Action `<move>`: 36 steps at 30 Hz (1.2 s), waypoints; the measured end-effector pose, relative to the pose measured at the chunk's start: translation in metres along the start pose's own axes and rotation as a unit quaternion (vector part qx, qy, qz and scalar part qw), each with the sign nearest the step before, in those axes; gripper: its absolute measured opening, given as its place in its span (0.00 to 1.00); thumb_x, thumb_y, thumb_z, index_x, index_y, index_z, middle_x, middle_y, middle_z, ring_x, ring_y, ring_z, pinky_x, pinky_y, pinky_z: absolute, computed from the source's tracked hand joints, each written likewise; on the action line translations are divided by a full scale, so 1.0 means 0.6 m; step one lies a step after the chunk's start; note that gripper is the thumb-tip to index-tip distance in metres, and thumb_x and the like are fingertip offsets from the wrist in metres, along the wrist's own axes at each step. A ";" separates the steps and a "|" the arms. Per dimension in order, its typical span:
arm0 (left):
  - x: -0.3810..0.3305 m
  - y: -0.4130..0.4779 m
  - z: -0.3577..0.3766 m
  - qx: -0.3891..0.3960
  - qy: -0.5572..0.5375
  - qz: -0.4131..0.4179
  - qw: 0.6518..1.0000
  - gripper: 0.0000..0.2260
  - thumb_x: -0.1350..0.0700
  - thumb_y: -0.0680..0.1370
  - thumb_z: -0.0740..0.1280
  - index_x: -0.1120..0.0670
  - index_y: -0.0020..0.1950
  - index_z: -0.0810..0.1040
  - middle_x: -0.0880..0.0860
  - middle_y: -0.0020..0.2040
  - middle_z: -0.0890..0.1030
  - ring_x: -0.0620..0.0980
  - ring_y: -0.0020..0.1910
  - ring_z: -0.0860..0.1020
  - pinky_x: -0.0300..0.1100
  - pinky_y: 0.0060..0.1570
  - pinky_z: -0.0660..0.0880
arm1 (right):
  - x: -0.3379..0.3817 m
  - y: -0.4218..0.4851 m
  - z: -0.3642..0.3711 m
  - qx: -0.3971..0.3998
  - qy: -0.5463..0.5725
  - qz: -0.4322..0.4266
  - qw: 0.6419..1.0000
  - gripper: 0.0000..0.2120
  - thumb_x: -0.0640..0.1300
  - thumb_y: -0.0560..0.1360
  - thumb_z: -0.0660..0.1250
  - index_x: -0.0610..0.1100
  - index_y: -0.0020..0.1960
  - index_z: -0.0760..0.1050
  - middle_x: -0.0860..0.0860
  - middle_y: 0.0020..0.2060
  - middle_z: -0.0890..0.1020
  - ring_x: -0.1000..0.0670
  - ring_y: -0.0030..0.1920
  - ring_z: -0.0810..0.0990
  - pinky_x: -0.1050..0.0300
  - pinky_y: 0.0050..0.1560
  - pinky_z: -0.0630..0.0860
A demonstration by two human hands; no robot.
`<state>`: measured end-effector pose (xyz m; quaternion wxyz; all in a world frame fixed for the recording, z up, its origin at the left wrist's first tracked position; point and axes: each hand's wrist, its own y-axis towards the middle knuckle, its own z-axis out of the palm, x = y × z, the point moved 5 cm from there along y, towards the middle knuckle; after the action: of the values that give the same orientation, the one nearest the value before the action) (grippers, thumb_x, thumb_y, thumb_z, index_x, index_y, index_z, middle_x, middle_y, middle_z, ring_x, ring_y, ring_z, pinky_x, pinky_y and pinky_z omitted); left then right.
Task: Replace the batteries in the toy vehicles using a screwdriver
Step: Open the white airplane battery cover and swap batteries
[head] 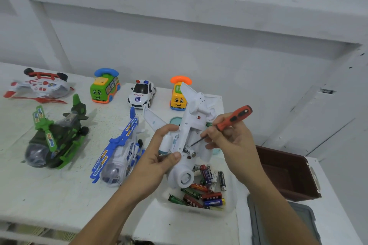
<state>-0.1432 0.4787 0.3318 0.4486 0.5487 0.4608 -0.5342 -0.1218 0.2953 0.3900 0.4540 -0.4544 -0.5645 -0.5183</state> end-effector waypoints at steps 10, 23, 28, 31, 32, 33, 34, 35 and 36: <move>-0.013 -0.003 0.005 -0.025 -0.038 -0.013 0.999 0.23 0.62 0.80 0.64 0.32 0.60 0.71 0.62 0.47 0.82 0.56 0.41 0.78 0.60 0.51 0.78 | -0.004 -0.003 0.013 0.118 -0.180 0.085 0.973 0.06 0.39 0.75 0.68 0.50 0.47 0.78 0.56 0.29 0.66 0.56 0.29 0.64 0.63 0.33 0.63; -0.009 0.000 0.000 -0.078 -0.067 -0.018 0.995 0.21 0.63 0.80 0.63 0.36 0.62 0.69 0.51 0.45 0.84 0.51 0.41 0.82 0.54 0.45 0.81 | -0.001 -0.002 -0.012 0.029 -0.182 0.023 0.983 0.08 0.44 0.78 0.67 0.40 0.43 0.78 0.53 0.27 0.66 0.56 0.27 0.62 0.68 0.29 0.61; -0.007 0.005 -0.013 -0.127 -0.084 -0.001 0.988 0.21 0.63 0.80 0.63 0.37 0.61 0.68 0.45 0.47 0.84 0.45 0.41 0.83 0.41 0.35 0.80 | -0.043 -0.014 -0.030 0.121 -0.266 0.148 0.945 0.10 0.43 0.76 0.68 0.37 0.43 0.79 0.55 0.24 0.66 0.56 0.25 0.63 0.68 0.28 0.61; -0.008 0.009 -0.015 -0.146 -0.083 0.011 0.986 0.21 0.64 0.80 0.62 0.36 0.60 0.67 0.43 0.49 0.84 0.42 0.42 0.84 0.39 0.35 0.79 | -0.066 -0.028 -0.024 0.197 -0.326 0.200 0.903 0.10 0.47 0.75 0.71 0.40 0.43 0.82 0.56 0.24 0.69 0.58 0.24 0.65 0.66 0.29 0.64; -0.010 0.011 -0.016 -0.151 -0.081 0.015 0.985 0.21 0.64 0.80 0.62 0.36 0.60 0.68 0.44 0.51 0.83 0.42 0.43 0.84 0.40 0.35 0.80 | -0.070 -0.028 -0.026 0.204 -0.340 0.208 0.894 0.12 0.49 0.74 0.71 0.39 0.44 0.82 0.53 0.26 0.70 0.56 0.25 0.66 0.64 0.31 0.64; -0.012 0.013 -0.017 -0.156 -0.081 0.019 0.984 0.21 0.64 0.80 0.63 0.36 0.60 0.68 0.46 0.53 0.82 0.42 0.43 0.84 0.40 0.36 0.80 | -0.073 -0.025 -0.030 0.203 -0.347 0.213 0.891 0.15 0.50 0.74 0.71 0.37 0.45 0.81 0.51 0.28 0.70 0.55 0.27 0.66 0.62 0.32 0.64; -0.013 0.014 -0.018 -0.161 -0.084 0.022 0.983 0.21 0.64 0.80 0.63 0.36 0.59 0.68 0.47 0.55 0.81 0.42 0.43 0.83 0.41 0.36 0.81 | -0.073 -0.022 -0.035 0.195 -0.349 0.217 0.891 0.17 0.51 0.74 0.70 0.35 0.47 0.80 0.49 0.29 0.70 0.54 0.28 0.66 0.61 0.33 0.64; -0.015 0.017 -0.020 -0.164 -0.087 0.024 0.982 0.21 0.64 0.80 0.63 0.35 0.59 0.68 0.49 0.58 0.80 0.41 0.42 0.83 0.41 0.36 0.81 | -0.072 -0.017 -0.041 0.185 -0.345 0.220 0.894 0.19 0.52 0.75 0.70 0.33 0.48 0.78 0.49 0.29 0.69 0.53 0.27 0.65 0.61 0.32 0.63; -0.017 0.020 -0.021 -0.166 -0.090 0.026 0.982 0.21 0.64 0.80 0.63 0.35 0.59 0.68 0.50 0.60 0.79 0.41 0.43 0.83 0.41 0.36 0.80 | -0.071 -0.012 -0.049 0.170 -0.334 0.223 0.900 0.20 0.52 0.76 0.69 0.32 0.49 0.77 0.51 0.26 0.67 0.54 0.25 0.64 0.63 0.29 0.62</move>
<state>-0.1295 0.4886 0.3423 0.5871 0.4280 0.4864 -0.4853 -0.1204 0.2640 0.3484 0.4133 -0.6306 -0.6464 -0.1171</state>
